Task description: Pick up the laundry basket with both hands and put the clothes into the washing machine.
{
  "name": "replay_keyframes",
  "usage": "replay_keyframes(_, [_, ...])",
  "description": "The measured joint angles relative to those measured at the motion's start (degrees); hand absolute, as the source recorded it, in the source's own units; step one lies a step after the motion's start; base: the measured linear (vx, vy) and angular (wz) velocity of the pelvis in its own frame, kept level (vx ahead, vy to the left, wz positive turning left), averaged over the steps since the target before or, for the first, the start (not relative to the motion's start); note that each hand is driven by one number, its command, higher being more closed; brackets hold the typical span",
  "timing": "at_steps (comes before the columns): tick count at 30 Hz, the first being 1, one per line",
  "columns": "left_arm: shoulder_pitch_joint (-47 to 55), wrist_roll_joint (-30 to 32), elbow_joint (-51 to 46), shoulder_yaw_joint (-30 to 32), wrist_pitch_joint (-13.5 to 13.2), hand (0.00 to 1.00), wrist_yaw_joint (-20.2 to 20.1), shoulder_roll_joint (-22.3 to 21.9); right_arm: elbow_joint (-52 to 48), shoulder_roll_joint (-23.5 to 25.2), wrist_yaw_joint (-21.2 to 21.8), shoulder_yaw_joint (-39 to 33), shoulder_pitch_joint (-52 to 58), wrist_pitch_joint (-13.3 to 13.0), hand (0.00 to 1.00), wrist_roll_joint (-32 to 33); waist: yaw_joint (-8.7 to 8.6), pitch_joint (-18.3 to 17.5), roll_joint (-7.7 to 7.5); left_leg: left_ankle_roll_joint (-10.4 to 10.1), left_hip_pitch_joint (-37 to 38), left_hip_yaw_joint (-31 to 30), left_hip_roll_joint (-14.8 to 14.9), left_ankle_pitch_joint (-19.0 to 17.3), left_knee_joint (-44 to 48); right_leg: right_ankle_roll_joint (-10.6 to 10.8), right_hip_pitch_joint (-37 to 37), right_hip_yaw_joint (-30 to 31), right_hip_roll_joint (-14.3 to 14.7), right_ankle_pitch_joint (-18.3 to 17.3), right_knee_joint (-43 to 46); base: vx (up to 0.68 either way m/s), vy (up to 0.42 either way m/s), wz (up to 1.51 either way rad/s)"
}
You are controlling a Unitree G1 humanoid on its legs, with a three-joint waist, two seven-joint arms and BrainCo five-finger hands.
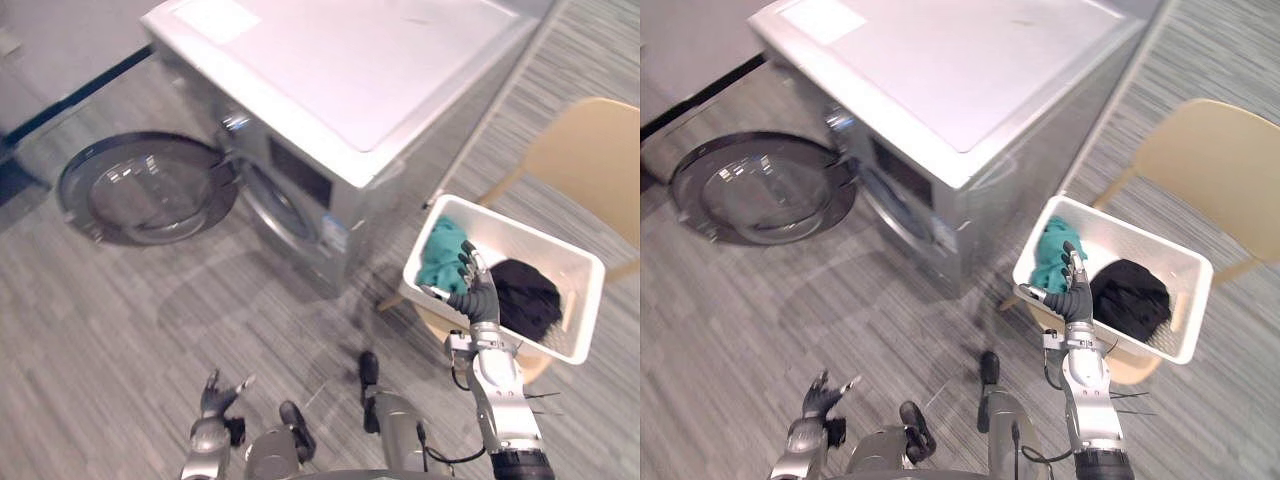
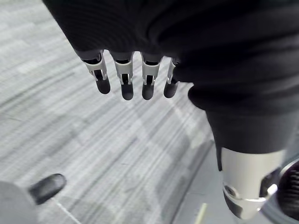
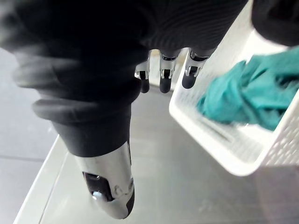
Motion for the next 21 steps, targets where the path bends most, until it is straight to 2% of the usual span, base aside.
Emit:
replay_keyframes(1, [0.0, 0.4, 0.4, 0.2, 0.0, 0.00, -0.5, 0.2, 0.0, 0.0, 0.1, 0.1, 0.3, 0.0, 0.00, -0.1, 0.06, -0.1, -0.16, -0.1, 0.0, -0.2, 1.1, 0.0, 2.5, -0.3, 0.5, 0.4, 0.5, -0.5, 0.1, 0.12, -0.187, -0.62])
replay_keyframes(2, [0.3, 0.9, 0.7, 0.5, 0.0, 0.00, -0.9, 0.1, 0.0, -0.2, 0.3, 0.6, 1.0, 0.1, 0.00, -0.2, 0.26, -0.3, -0.46, 0.0, -1.0, -0.9, 4.3, 0.0, 10.5, -0.7, 1.9, 1.6, 1.7, -1.5, 0.0, 0.13, -0.209, -0.75])
replay_keyframes(3, [1.2, 1.0, 0.7, 0.8, 0.0, 0.00, -1.1, -0.4, 0.1, -0.8, 0.3, 1.8, 1.4, 0.1, 0.00, -0.9, 0.27, -0.3, -0.27, 2.8, -2.6, -3.0, 8.2, 1.5, 20.4, -1.1, 3.7, 3.3, 3.1, -2.4, 0.3, 0.13, -0.195, -0.83])
replay_keyframes(4, [1.6, 1.1, 0.7, 1.0, 0.0, 0.00, -1.4, -0.5, 0.1, -1.2, 0.3, 2.4, 1.6, 0.1, 0.00, -1.3, 0.28, -0.3, -0.24, 5.8, -3.9, -4.6, 9.6, 3.2, 25.3, -1.5, 4.6, 4.3, 3.8, -2.8, 0.3, 0.15, -0.150, -0.95])
replay_keyframes(5, [2.3, 1.1, 0.8, 1.0, 0.0, 0.00, -1.9, -0.6, 0.4, -1.9, 0.4, 3.3, 1.9, 0.3, 0.00, -2.0, 0.53, -0.4, -0.13, 9.3, -7.7, -10.6, 10.8, 6.4, 33.1, -2.0, 6.3, 6.4, 4.9, -3.4, -0.4, 0.16, -0.091, -0.96])
replay_keyframes(6, [2.5, 1.1, 0.9, 1.0, 0.0, 0.00, -2.0, -1.1, 1.0, -2.9, 0.7, 3.8, 1.7, 0.4, 0.00, -2.4, 0.60, -0.5, 0.04, 7.0, -11.0, -16.6, 9.4, 3.3, 37.5, -2.3, 7.1, 8.6, 5.5, -3.6, -0.6, 0.17, -0.061, -0.96])
replay_keyframes(7, [2.5, 1.1, 0.9, 1.0, 0.0, 0.00, -2.0, -1.2, 1.5, -3.4, 1.0, 3.8, 1.5, 0.4, 0.00, -2.4, 0.68, -0.5, 0.03, 6.0, -12.5, -18.9, 8.1, 1.8, 38.3, -2.3, 7.4, 9.6, 5.7, -3.7, -0.8, 0.18, -0.011, -0.92])
replay_keyframes(8, [2.5, 1.1, 1.0, 0.8, 0.0, 0.00, -2.1, -1.5, 2.9, -4.1, 1.3, 3.8, 1.5, 0.6, 0.00, -2.9, 0.93, -0.5, 0.00, 4.3, -14.3, -22.6, 5.2, -0.8, 36.6, -2.5, 8.5, 11.6, 5.8, -3.5, -1.8, 0.19, 0.022, -0.89])
replay_keyframes(9, [2.7, 1.1, 1.2, 0.5, 0.0, 0.00, -2.2, -1.5, 4.7, -4.9, 1.5, 4.1, 1.5, 0.8, 0.00, -3.9, 1.77, -0.5, 0.06, 3.4, -14.5, -25.4, 2.1, -2.1, 31.3, -2.4, 9.6, 13.8, 6.0, -3.0, -2.3, 0.20, 0.040, -0.89])
replay_keyframes(10, [3.0, 1.1, 1.2, 0.4, 0.0, 0.00, -2.3, -1.5, 5.8, -5.3, 1.5, 4.2, 1.2, 0.9, 0.00, -4.5, 1.94, -0.5, 0.16, 3.0, -14.5, -26.9, 0.7, -2.5, 27.8, -1.9, 10.0, 14.6, 6.1, -2.6, -2.4, 0.19, 0.067, -0.91])
replay_keyframes(11, [3.6, 1.0, 1.3, 0.4, 0.0, 0.00, -2.7, -1.8, 7.8, -6.4, 1.5, 5.0, 0.0, 1.1, 0.00, -5.1, 1.92, -0.8, 0.87, 2.7, -13.8, -30.8, -2.0, -2.4, 19.7, -1.5, 10.4, 16.2, 6.4, -2.4, -2.4, 0.17, 0.105, -0.73])
replay_keyframes(12, [3.7, 0.9, 1.4, 0.4, 0.1, 0.00, -3.0, -2.0, 8.5, -7.0, 1.5, 5.6, -0.8, 1.4, 0.00, -5.9, 2.01, -0.8, 1.33, 2.3, -13.5, -32.7, -3.1, -2.1, 15.4, -1.3, 10.4, 17.2, 6.7, -2.3, -2.4, 0.20, 0.150, -0.92])
replay_keyframes(13, [3.8, 0.8, 1.4, 0.3, 0.0, 0.00, -3.1, -2.3, 10.2, -8.0, 1.5, 6.6, -2.5, 1.8, 0.00, -7.1, 2.14, -0.8, 2.49, 0.4, -12.8, -35.3, -4.2, -0.3, 8.4, -0.7, 10.6, 19.0, 7.5, -2.1, -2.3, 0.19, 0.192, -0.93])
replay_keyframes(14, [3.7, 0.7, 1.5, -0.2, 0.0, 0.00, -3.1, -2.7, 11.1, -8.9, 1.6, 7.5, -3.8, 1.9, 0.00, -7.9, 2.18, -0.9, 3.99, 0.7, -12.2, -35.5, -4.0, 3.6, 4.8, 0.2, 10.7, 20.4, 8.7, -2.1, -2.4, 0.14, 0.172, -0.84])
replay_keyframes(15, [3.5, 0.7, 1.7, -0.2, 0.0, 0.00, -3.1, -2.6, 11.6, -8.7, 1.7, 7.7, -4.2, 2.0, 0.00, -8.1, 2.27, -0.9, 3.80, 0.8, -11.8, -35.0, -4.1, 3.6, 4.9, 0.5, 10.9, 21.0, 8.4, -2.1, -2.4, 0.13, 0.174, -0.60])
replay_keyframes(16, [3.2, 0.7, 1.8, -0.2, -0.3, 0.00, -3.1, -2.4, 11.8, -9.2, 2.4, 8.8, -4.4, 2.3, 0.00, -9.1, 1.98, -1.2, 3.34, 1.1, -10.6, -34.0, -5.4, 3.7, 3.1, 2.1, 11.4, 21.9, 7.3, -1.7, -3.6, 0.10, 0.173, -0.19])
replay_keyframes(18, [2.6, 0.6, 1.7, -0.7, -0.7, 0.00, -3.2, -2.4, 12.6, -9.9, 2.4, 9.1, -5.2, 2.4, 0.00, -10.4, 1.71, -1.2, 3.36, 1.5, -10.5, -33.4, -6.9, 3.8, 2.0, 3.3, 11.7, 22.0, 5.8, -1.3, -4.9, 0.08, 0.195, 0.02])
replay_keyframes(19, [1.8, 0.2, 1.5, -0.9, -0.6, 0.00, -3.1, -2.0, 16.7, -11.0, 2.4, 11.2, -8.8, 2.7, 0.00, -11.5, 1.90, -0.9, 3.58, 2.8, -11.6, -33.2, -7.9, 3.9, 1.9, 4.2, 11.0, 21.9, 4.8, -0.7, -5.7, 0.03, 0.171, 0.09])
replay_keyframes(21, [1.0, -0.3, 1.4, -1.0, -0.6, 0.00, -3.1, -1.7, 19.3, -11.5, 2.4, 12.6, -12.6, 3.0, 0.00, -12.3, 2.16, 0.1, 3.82, 3.3, -13.2, -33.0, -8.4, 4.2, 2.2, 4.6, 9.5, 22.0, 4.3, -0.3, -5.4, -0.01, 0.122, 0.06])
